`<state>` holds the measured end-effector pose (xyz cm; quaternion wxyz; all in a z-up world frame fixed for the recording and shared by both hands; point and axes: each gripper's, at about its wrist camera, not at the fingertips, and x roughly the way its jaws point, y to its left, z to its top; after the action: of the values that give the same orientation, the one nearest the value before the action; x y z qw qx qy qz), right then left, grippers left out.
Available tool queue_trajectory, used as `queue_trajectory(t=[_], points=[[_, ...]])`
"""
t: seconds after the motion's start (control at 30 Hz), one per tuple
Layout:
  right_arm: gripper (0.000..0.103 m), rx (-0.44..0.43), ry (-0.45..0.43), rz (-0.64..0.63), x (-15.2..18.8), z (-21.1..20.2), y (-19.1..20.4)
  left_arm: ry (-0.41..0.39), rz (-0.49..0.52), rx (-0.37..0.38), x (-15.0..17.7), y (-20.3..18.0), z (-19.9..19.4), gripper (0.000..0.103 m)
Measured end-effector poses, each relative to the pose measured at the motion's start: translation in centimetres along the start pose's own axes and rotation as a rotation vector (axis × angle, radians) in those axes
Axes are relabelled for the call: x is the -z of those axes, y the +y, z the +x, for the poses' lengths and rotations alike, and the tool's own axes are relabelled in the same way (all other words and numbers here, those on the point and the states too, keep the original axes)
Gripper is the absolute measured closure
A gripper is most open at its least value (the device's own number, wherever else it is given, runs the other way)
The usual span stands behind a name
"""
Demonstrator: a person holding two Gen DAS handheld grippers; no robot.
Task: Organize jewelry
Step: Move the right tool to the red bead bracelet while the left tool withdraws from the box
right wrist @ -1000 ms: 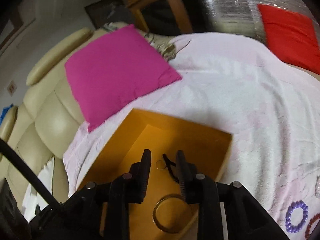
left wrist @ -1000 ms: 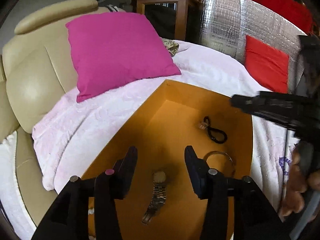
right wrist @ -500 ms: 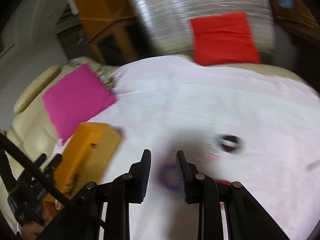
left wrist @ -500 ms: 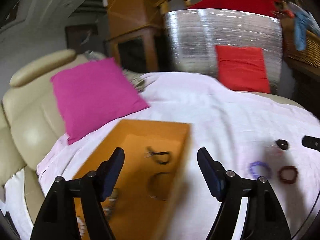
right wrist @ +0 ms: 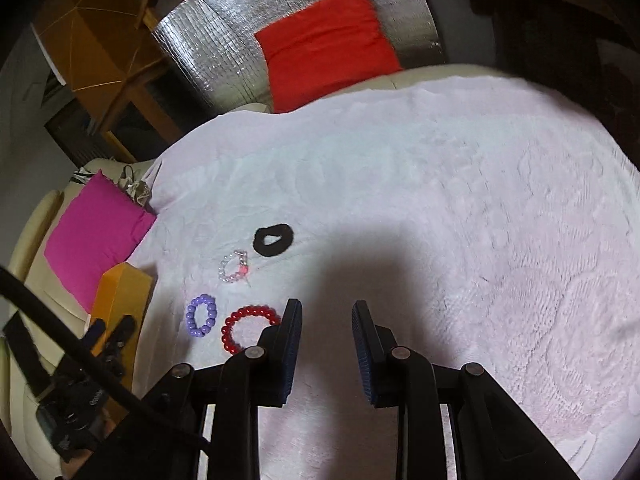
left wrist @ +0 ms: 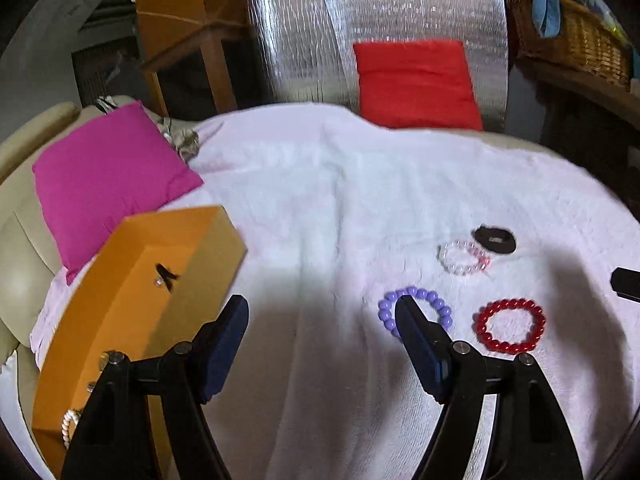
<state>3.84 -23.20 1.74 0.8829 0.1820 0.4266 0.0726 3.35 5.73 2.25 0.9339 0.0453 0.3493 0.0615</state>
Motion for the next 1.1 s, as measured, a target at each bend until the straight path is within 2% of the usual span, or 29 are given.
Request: queue_trajectory(t=[0.3,0.7,1.1], points=[[0.075,-0.024,0.054,0.005,0.6,2.1,0.4,0.046,0.030,-0.033,0.6,0.1,2.2,0.027],[0.075,-0.023,0.082,-0.066,1.4,4.9,3.4,0.063,0.060,-0.005,0.8,0.8,2.6,0.027],[0.073,0.020,0.074,-0.144,1.6,7.5,5.3,0.067,0.066,0.013,0.8,0.5,2.6,0.027]])
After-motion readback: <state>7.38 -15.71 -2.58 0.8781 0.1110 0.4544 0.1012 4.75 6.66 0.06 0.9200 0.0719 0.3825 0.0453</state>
